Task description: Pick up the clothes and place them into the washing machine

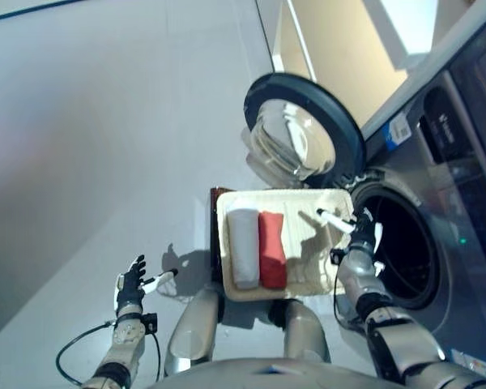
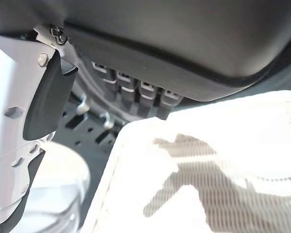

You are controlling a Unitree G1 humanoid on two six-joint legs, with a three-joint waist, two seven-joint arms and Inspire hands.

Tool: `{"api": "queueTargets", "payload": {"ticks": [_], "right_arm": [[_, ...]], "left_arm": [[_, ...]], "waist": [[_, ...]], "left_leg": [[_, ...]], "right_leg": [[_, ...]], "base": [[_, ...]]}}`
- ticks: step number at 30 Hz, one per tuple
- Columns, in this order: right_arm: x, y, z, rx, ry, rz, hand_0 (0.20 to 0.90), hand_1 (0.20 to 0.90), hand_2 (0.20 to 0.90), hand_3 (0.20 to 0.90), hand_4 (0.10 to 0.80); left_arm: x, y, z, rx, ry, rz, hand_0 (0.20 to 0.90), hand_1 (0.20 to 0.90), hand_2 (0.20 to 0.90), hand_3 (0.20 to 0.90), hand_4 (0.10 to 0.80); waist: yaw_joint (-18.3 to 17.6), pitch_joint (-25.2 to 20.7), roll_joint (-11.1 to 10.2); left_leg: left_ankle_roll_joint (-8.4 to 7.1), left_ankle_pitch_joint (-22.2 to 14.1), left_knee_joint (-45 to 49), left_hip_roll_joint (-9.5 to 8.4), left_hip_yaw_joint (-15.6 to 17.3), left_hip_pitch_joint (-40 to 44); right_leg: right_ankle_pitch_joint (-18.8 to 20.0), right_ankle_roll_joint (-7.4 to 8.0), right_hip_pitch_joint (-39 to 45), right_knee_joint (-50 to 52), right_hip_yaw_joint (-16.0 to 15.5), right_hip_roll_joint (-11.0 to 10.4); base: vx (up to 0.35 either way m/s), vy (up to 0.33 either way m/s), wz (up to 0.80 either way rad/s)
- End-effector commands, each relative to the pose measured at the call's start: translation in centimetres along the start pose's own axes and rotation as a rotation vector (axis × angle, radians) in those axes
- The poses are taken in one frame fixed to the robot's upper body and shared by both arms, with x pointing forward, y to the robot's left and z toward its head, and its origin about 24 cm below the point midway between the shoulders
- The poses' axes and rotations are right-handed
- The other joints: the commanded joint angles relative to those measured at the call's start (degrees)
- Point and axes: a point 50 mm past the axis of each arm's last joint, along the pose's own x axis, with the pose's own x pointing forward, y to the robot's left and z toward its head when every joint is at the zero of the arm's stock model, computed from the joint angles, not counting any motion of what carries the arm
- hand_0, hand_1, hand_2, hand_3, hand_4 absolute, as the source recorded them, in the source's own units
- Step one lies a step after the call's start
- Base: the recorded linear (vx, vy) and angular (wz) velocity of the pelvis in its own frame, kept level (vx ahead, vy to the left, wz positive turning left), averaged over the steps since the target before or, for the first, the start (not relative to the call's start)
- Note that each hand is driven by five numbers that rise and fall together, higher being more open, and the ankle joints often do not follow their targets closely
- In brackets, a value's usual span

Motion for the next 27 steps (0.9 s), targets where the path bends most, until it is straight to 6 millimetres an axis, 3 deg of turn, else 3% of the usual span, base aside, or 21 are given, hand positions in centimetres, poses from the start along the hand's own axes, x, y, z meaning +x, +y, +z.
{"api": "queueTargets", "payload": {"ticks": [1, 7, 8, 9, 12, 19, 27], "right_arm": [[-0.7, -1.8, -0.9, 0.084, -0.042, 0.006, 0.9, 0.9, 0.9, 0.9, 0.8], [-4.0, -3.5, -8.7, 0.046, 0.23, -0.003, 0.9, 0.9, 0.9, 0.9, 0.8], [-4.0, -3.5, -8.8, 0.045, 0.231, -0.003, 0.9, 0.9, 0.9, 0.9, 0.8], [-4.9, -3.7, -10.3, 0.01, 0.287, 0.0, 0.9, 0.9, 0.9, 0.9, 0.8], [-5.9, -4.1, -12.1, -0.124, 0.368, 0.026, 0.9, 0.9, 0.9, 0.9, 0.8], [-6.2, -4.6, -13.3, -0.385, 0.434, 0.07, 0.9, 0.9, 0.9, 0.9, 0.8], [-5.7, -4.4, -12.6, -0.48, 0.402, 0.063, 0.9, 0.9, 0.9, 0.9, 0.8]], "left_arm": [[0.5, 3.6, -0.1, 0.058, -0.004, 0.115, 0.9, 0.9, 0.9, 0.9, 0.8], [-0.2, 3.7, -2.7, 0.12, 0.123, 0.094, 0.9, 0.9, 0.9, 0.9, 0.8], [-0.2, 3.7, -2.7, 0.121, 0.124, 0.094, 0.9, 0.9, 0.9, 0.9, 0.8], [-0.7, 3.7, -3.8, 0.143, 0.167, 0.081, 0.9, 0.9, 0.9, 0.9, 0.8], [-1.4, 3.4, -5.0, 0.19, 0.218, 0.038, 0.9, 0.9, 0.9, 0.9, 0.8], [-1.4, 3.4, -5.2, 0.208, 0.232, 0.019, 0.9, 0.9, 0.9, 0.9, 0.8], [-1.1, 3.2, -4.5, 0.18, 0.207, 0.025, 0.9, 0.9, 0.9, 0.9, 0.8]], "waist": [[0.26, -6.27, -2.46], [-0.45, -11.38, -4.6], [-0.47, -11.35, -4.6], [-0.71, -13.07, -4.93], [-0.37, -15.08, -5.22], [1.03, -16.64, -4.79], [1.99, -14.12, -4.02]], "left_leg": [[-1.31, -0.67, -1.91, -2.96, 2.12, 1.92], [-1.39, -0.92, -5.74, -2.64, 1.98, 8.13], [-1.39, -0.89, -5.85, -2.64, 1.96, 8.28], [-1.28, -1.12, -6.8, -2.36, 2.18, 10.15], [-1.25, -1.28, -8.33, -2.24, 2.31, 12.55], [-1.84, 0.1, -11.99, -1.97, 1.19, 15.16], [-1.3, -0.13, -10.73, -2.98, -1.09, 13.91]], "right_leg": [[9.82, 2.36, 5.23, -11.09, -0.82, 0.22], [10.71, 3.41, 11.38, -15.16, -1.51, 0.44], [10.73, 3.42, 11.53, -15.25, -1.54, 0.46], [10.79, 3.59, 12.94, -15.73, -1.43, 0.38], [10.75, 3.82, 15.08, -16.94, -1.56, 0.24], [11.57, 4.12, 17.01, -18.87, -2.23, -0.23], [10.96, 4.17, 17.31, -18.03, -4.5, -1.11]], "base": [[0.11, 0.015, 0.06], [0.117, 0.028, 0.1], [0.123, 0.053, 0.06], [0.124, 0.046, 0.01], [0.124, 0.041, -0.03], [0.048, 0.033, 0.01], [-0.002, 0.021, 0.23]]}}
